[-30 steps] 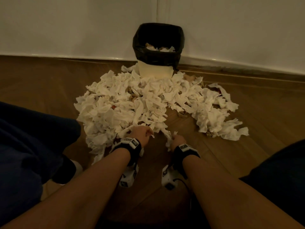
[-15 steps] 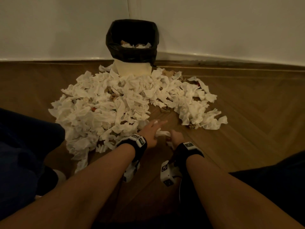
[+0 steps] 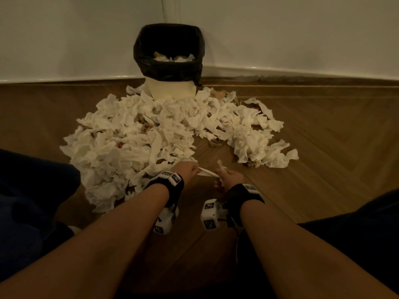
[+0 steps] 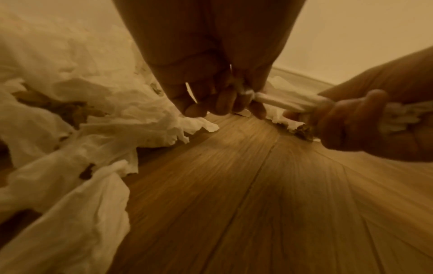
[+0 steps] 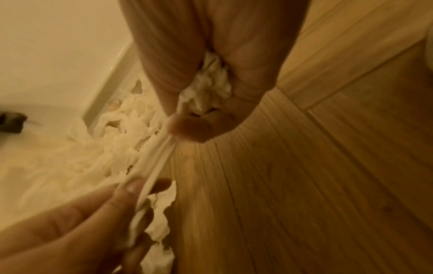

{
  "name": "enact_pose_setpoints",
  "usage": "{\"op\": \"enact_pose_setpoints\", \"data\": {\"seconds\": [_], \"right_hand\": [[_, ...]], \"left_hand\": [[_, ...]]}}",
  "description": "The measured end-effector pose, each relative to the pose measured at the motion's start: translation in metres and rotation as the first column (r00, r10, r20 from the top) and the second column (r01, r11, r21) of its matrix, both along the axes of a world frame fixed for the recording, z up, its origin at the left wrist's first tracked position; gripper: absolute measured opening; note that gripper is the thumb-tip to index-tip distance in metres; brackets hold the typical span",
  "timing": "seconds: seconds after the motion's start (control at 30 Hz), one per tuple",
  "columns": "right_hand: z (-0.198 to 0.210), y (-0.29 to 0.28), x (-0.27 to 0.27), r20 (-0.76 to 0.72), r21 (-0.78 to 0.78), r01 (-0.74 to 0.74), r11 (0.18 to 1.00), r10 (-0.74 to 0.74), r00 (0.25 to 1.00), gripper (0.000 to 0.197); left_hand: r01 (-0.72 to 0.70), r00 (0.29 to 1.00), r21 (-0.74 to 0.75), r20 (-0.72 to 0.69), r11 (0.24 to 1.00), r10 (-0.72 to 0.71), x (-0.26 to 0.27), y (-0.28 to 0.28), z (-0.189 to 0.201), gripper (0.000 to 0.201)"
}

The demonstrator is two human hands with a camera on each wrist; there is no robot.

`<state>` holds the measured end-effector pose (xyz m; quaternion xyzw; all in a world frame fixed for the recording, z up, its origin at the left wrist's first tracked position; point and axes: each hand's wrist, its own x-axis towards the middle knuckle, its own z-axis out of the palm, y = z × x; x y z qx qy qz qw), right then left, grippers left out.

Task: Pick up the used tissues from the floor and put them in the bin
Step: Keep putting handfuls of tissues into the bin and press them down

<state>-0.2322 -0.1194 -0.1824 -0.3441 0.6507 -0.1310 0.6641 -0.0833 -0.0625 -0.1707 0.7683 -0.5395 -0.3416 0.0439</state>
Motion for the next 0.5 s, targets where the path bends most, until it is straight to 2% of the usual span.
{"op": "enact_pose_setpoints", "data": {"seconds": [0.1,0.2,0.3,0.37,0.5], "right_hand": [[-0.002,-0.002,-0.007,0.135,0.064,0.115,0.991,-0.123,0.983,0.032],[-0.010,-0.004,-0.017,0.147,0.089,0.186,0.978,-0.198,0.969,0.038],[-0.014,-0.009,-0.020,-0.030,0.059,0.101,0.993,-0.099,0.995,0.040],[-0.012,-0.011,-0.021,-0.090,0.049,0.037,0.998,-0.033,0.995,0.049],[-0.009,-0.008,-0.023,-0.035,0.002,-0.074,0.997,0.074,0.997,0.059]], "left_hand": [[-0.118,0.992,-0.084,0.026,0.989,0.121,0.006,-0.003,-0.007,0.025],[-0.137,0.983,-0.088,0.114,0.987,0.147,0.014,-0.006,-0.014,0.033],[-0.062,0.973,-0.052,0.219,0.997,0.072,0.018,-0.007,-0.022,0.035],[-0.013,0.964,0.045,0.265,0.999,0.000,0.021,-0.004,-0.027,0.040],[0.141,0.915,0.149,0.358,0.979,-0.186,0.021,0.006,-0.036,0.046]]}}
